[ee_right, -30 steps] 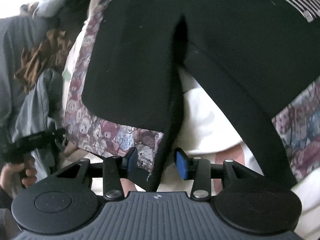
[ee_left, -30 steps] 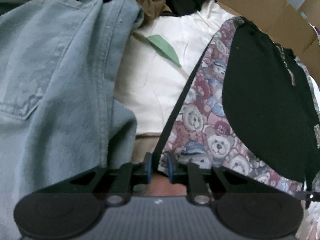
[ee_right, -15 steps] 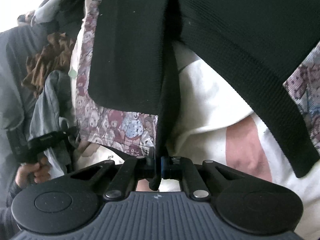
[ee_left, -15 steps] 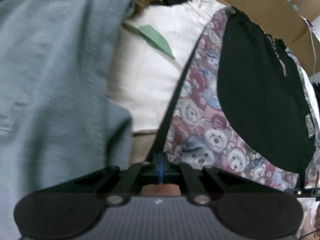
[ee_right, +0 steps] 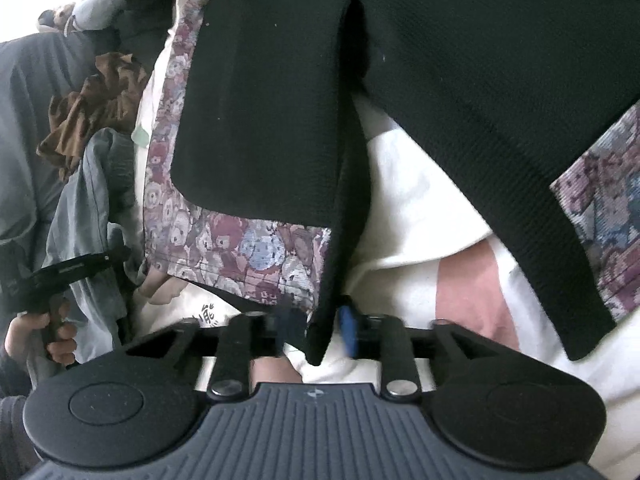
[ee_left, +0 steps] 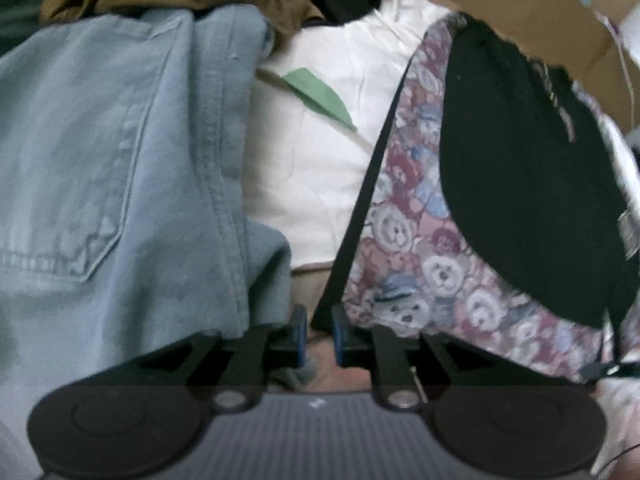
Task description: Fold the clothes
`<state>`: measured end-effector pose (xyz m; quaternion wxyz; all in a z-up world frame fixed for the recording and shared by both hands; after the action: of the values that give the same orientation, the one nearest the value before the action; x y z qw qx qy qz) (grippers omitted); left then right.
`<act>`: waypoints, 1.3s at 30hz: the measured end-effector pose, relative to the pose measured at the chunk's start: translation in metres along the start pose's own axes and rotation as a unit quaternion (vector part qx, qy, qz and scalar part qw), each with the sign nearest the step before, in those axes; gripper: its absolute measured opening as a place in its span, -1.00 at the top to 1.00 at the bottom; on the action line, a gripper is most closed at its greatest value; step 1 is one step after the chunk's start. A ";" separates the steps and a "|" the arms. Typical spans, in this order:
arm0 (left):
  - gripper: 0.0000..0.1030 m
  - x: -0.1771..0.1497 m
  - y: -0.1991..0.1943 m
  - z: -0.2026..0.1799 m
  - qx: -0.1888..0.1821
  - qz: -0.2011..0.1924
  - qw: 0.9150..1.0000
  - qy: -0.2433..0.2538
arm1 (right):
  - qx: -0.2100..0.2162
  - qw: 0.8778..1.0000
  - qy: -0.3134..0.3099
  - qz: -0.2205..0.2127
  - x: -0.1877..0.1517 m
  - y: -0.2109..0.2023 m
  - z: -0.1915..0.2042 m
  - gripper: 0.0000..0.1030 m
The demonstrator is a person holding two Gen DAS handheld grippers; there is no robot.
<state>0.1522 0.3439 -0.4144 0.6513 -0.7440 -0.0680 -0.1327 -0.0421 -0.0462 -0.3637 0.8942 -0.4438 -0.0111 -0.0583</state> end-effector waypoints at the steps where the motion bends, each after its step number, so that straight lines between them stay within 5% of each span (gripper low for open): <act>1: 0.59 0.001 0.000 -0.002 0.003 -0.002 1.000 0.011 | -0.005 1.000 -0.004 -0.008 0.001 -0.003 -0.001 0.07; 9: 0.39 0.003 0.012 -0.015 -0.014 0.030 0.997 0.074 | -0.048 0.998 -0.022 -0.042 0.008 -0.009 -0.012 -0.06; 19: 0.37 0.000 0.043 -0.015 -0.032 0.071 0.992 0.097 | -0.028 0.999 0.000 -0.019 0.000 0.007 -0.009 -0.09; 26: 0.86 0.000 0.044 -0.023 -0.047 0.084 0.989 0.108 | -0.012 1.000 0.024 -0.010 -0.001 0.009 -0.010 -0.09; 31: 0.91 0.000 0.030 -0.017 -0.051 0.077 0.991 0.097 | 0.012 0.998 0.059 -0.005 -0.001 0.007 -0.015 0.13; 39: 0.91 -0.004 0.009 -0.010 -0.047 0.066 0.993 0.088 | 0.026 0.992 0.121 -0.015 0.003 0.001 -0.029 0.15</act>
<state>0.1501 0.3334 -0.4232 0.6266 -0.7620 0.0451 -0.1574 -0.0398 -0.0689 -0.3820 0.8990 -0.4101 0.0890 -0.1250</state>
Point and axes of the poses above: each gripper's, at about its wrist camera, not at the fingertips, and y roughly the way its jaws point, z to its left, x to its top, the point moved 10 cm from there along y, roughly the way its jaws point, and after that the axes turned 1 degree about -z, right-handed, at the moved point
